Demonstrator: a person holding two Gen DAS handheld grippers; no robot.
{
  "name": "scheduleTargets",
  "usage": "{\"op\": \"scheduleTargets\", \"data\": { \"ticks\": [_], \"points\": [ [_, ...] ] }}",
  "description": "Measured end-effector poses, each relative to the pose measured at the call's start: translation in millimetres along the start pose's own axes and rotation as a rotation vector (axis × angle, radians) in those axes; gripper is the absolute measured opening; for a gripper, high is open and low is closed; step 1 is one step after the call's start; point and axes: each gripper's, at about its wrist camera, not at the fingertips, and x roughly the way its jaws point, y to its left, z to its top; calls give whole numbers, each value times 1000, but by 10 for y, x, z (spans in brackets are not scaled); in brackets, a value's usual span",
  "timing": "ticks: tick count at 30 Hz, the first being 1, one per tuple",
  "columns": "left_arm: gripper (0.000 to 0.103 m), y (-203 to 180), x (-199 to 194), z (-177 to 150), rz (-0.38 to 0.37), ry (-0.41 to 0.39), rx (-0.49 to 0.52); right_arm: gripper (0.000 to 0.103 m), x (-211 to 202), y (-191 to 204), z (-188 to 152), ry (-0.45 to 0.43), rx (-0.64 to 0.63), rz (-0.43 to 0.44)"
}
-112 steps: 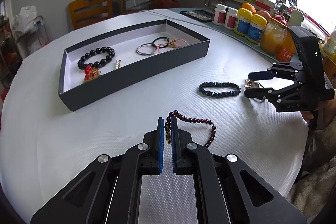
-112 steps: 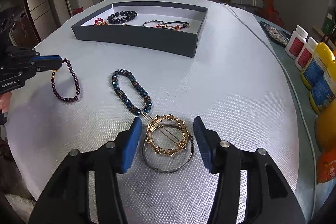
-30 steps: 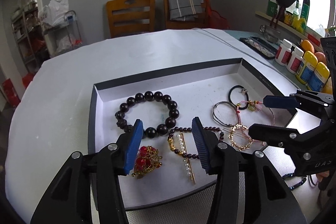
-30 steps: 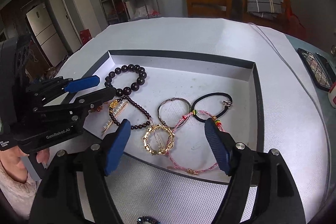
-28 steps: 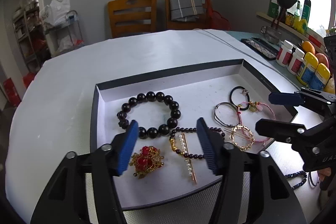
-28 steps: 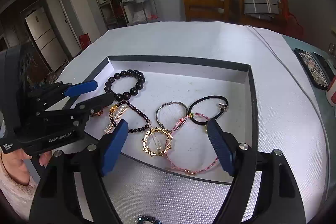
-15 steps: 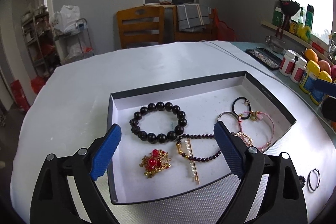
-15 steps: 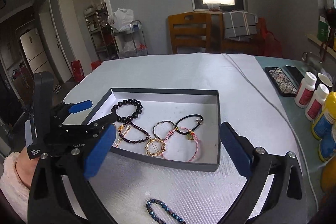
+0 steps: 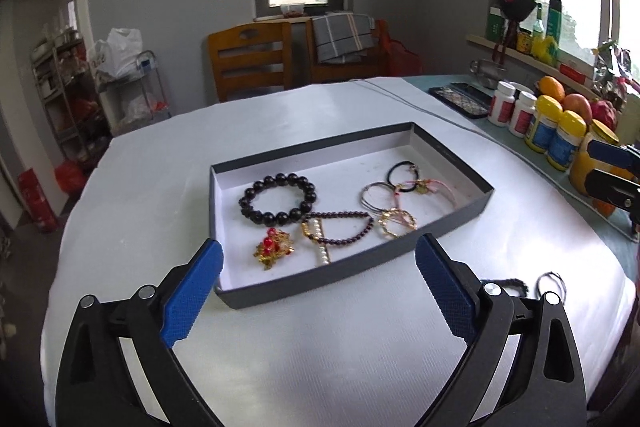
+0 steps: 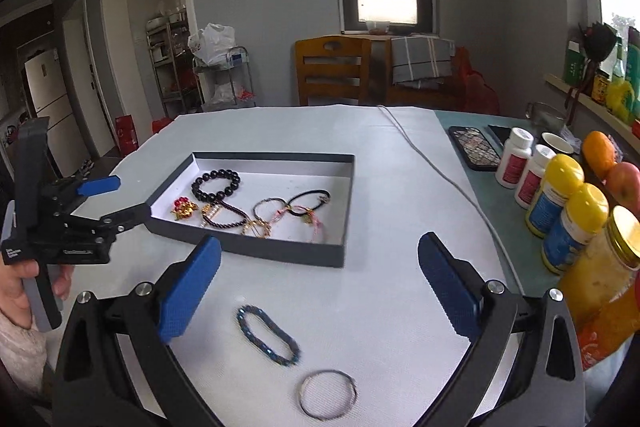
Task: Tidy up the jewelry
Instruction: 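Withdraw both tools toward the blue bead bracelet and silver bangle, then grasp the blue bead bracelet with the left tool while the right tool grasps the silver bangle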
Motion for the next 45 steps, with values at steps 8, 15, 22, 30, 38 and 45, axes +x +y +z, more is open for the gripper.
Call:
{"op": "scheduleTargets", "data": {
  "ticks": [8,15,22,30,38,45],
  "points": [
    [98,-656,69,-305,-156,68,94,97,-93,-414,-637,108,41,-38],
    [98,-958,365,-398,-217,145,98,97,23,-417,-1065,214,26,39],
    [96,-1086,620,-380,-214,189,108,97,69,-319,-1192,244,-7,95],
    [93,-1204,730,-403,-238,220,132,97,98,-320,-1183,253,-2,118],
    [92,-1290,643,-384,-266,202,154,97,101,-281,-1166,257,-20,121],
    [60,-1177,776,-388,-237,235,140,97,83,-248,-1134,244,-29,120]
  ]
}}
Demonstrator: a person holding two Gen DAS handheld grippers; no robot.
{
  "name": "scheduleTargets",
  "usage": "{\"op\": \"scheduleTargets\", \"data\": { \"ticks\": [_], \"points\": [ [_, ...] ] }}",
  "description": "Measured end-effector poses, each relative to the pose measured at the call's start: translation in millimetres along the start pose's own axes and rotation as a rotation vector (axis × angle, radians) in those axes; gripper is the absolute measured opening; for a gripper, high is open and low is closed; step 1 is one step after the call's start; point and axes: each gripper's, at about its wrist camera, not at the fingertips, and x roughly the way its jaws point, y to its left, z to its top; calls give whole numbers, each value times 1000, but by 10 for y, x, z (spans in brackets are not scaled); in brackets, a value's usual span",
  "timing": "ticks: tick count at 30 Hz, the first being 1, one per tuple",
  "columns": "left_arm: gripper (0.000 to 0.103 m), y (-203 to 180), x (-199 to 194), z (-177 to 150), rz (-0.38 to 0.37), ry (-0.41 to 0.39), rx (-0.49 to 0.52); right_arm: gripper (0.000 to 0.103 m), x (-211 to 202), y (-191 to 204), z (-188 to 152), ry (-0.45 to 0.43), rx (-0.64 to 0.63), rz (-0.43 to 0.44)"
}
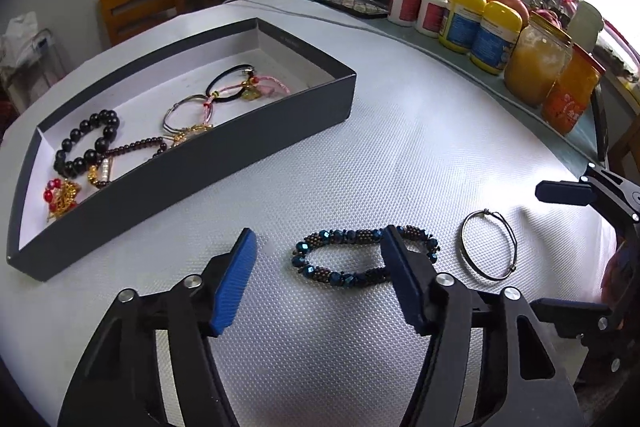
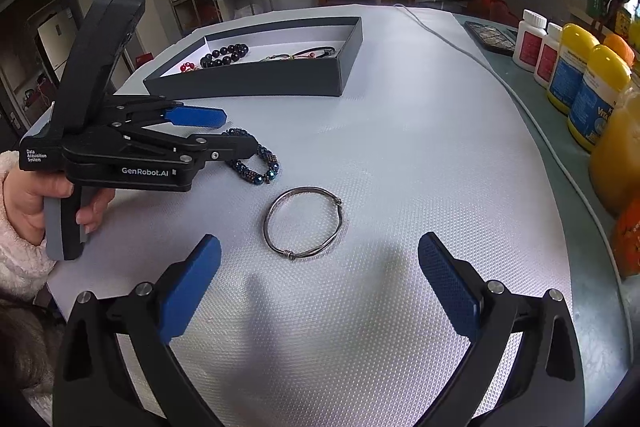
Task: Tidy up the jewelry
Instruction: 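Grasp the blue bead bracelet with the left tool while the right tool grasps the silver bangle, then carry both items into the tray box and open both tools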
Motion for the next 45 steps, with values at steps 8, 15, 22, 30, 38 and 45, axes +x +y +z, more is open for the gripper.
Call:
{"op": "scheduleTargets", "data": {
  "ticks": [8,15,22,30,38,45],
  "points": [
    [28,-145,-14,-25,8,-7,102,97,81,-28,61,14,31,-10],
    [7,-43,-121,-130,12,-21,93,95,166,63,85,38,-10,-39],
    [7,139,-437,-163,15,-80,52,87,199,104,126,43,-28,-43],
    [7,196,-500,-224,4,-89,30,62,281,144,143,43,-65,-97],
    [7,230,-567,-239,-3,-109,18,47,284,152,195,55,-56,-78],
    [7,332,-853,-170,21,-173,9,47,163,217,325,9,-55,-61]
  ]
}}
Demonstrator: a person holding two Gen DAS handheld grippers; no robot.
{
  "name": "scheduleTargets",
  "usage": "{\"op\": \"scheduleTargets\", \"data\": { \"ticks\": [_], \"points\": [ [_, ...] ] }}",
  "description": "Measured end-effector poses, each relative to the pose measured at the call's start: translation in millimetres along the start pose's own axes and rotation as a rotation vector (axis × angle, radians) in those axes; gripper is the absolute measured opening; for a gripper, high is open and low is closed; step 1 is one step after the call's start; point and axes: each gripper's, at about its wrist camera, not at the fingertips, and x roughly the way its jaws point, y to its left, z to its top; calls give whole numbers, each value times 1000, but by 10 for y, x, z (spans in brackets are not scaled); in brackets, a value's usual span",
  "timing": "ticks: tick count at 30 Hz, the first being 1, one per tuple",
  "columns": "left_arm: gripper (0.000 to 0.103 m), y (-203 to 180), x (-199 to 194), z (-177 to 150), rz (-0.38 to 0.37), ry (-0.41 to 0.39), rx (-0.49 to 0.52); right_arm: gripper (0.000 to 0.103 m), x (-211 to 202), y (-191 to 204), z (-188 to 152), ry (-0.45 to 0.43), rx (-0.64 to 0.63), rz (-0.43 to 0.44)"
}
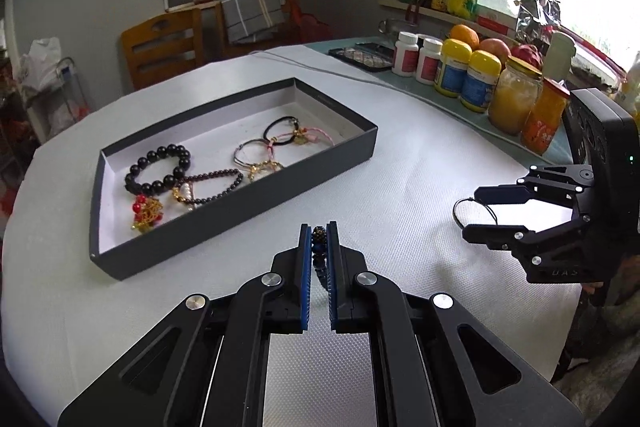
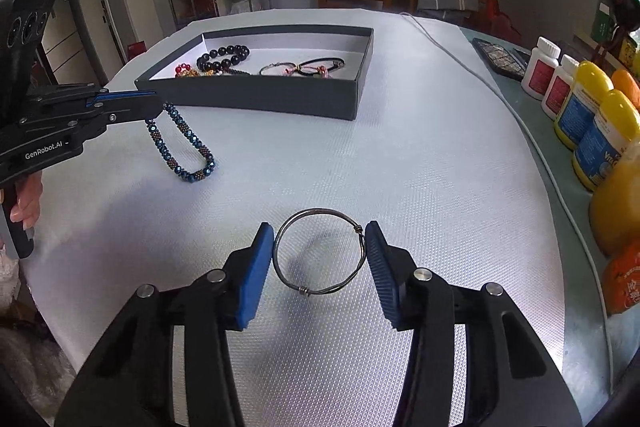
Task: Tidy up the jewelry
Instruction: 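Carry both items into the tray box and open both tools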
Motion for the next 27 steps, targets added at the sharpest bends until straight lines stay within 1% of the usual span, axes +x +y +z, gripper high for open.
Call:
{"op": "scheduleTargets", "data": {
  "ticks": [4,7,11,14,19,20,22,25,27],
  "points": [
    [7,102,-136,91,29,-36,-3,47,-45,58,194,-35,-23,-4],
    [7,203,-204,205,56,-60,-5,47,-43,101,404,-63,-42,1],
    [7,362,-258,439,87,-94,-7,47,45,119,758,-86,-28,50],
    [7,487,-192,669,98,-104,-17,47,200,118,1072,-99,-20,44],
    [7,651,149,1028,131,-92,-17,47,583,72,1527,-99,3,7],
    [7,700,256,1102,142,-83,-24,47,677,42,1602,-99,18,9],
    [7,775,422,1182,138,-68,-37,47,825,-17,1709,-101,54,19],
    [7,899,714,1264,113,-32,-74,47,1086,-110,1833,-62,99,32],
    [7,965,936,1288,119,6,-93,47,1260,-140,1888,-25,106,30]
  ]
}}
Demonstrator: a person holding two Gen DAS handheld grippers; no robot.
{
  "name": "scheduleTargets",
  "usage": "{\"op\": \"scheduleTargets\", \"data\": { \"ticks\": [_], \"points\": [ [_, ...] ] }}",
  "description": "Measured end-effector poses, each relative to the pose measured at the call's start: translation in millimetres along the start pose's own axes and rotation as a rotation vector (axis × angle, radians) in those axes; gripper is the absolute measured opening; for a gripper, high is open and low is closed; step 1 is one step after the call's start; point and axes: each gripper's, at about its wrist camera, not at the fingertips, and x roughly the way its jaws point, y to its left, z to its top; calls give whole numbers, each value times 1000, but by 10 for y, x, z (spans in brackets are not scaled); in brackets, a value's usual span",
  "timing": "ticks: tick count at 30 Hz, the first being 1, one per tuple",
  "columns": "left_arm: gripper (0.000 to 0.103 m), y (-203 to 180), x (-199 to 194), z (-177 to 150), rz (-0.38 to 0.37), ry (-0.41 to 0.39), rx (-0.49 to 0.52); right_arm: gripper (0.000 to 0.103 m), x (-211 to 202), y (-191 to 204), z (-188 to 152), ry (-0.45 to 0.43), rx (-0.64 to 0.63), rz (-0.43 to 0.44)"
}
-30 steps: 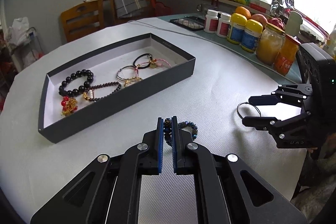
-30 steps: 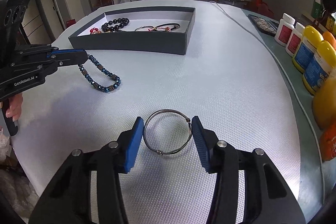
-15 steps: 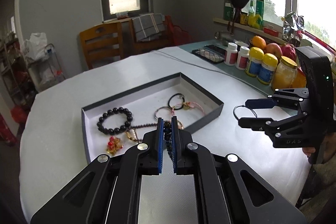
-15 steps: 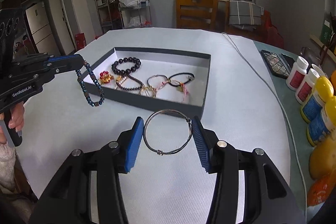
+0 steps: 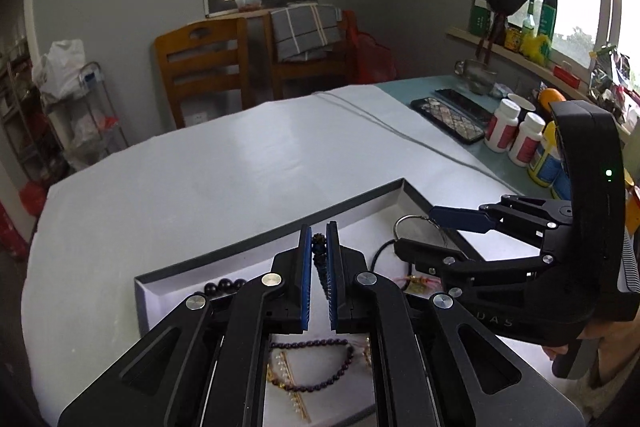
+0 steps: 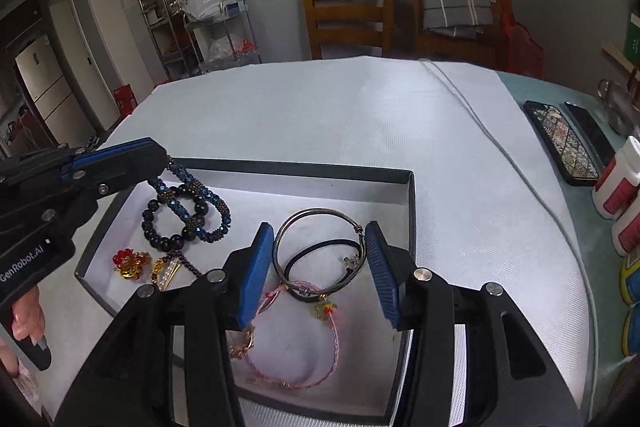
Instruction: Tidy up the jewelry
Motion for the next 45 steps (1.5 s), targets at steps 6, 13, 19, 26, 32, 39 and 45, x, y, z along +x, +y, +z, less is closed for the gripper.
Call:
{"op": "scheduleTargets", "data": {
  "ticks": [6,13,19,26,32,39,45],
  "points": [
    [7,180,447,-85,27,108,-72,47,347,-32,55,100,2,-29],
    [7,284,548,-175,50,178,-80,49,469,33,82,132,2,5],
    [35,358,434,-164,91,153,-87,60,362,35,96,104,9,18],
    [49,396,158,-170,98,108,-119,71,45,16,47,66,3,-4],
    [69,357,-241,-302,83,56,-124,84,-349,47,-182,31,-39,-29],
    [94,159,-733,-767,75,-27,-114,97,-632,97,-627,12,-39,-29],
    [97,44,-932,-1161,49,-46,-133,97,-730,95,-945,-2,-2,-61]
  ]
}}
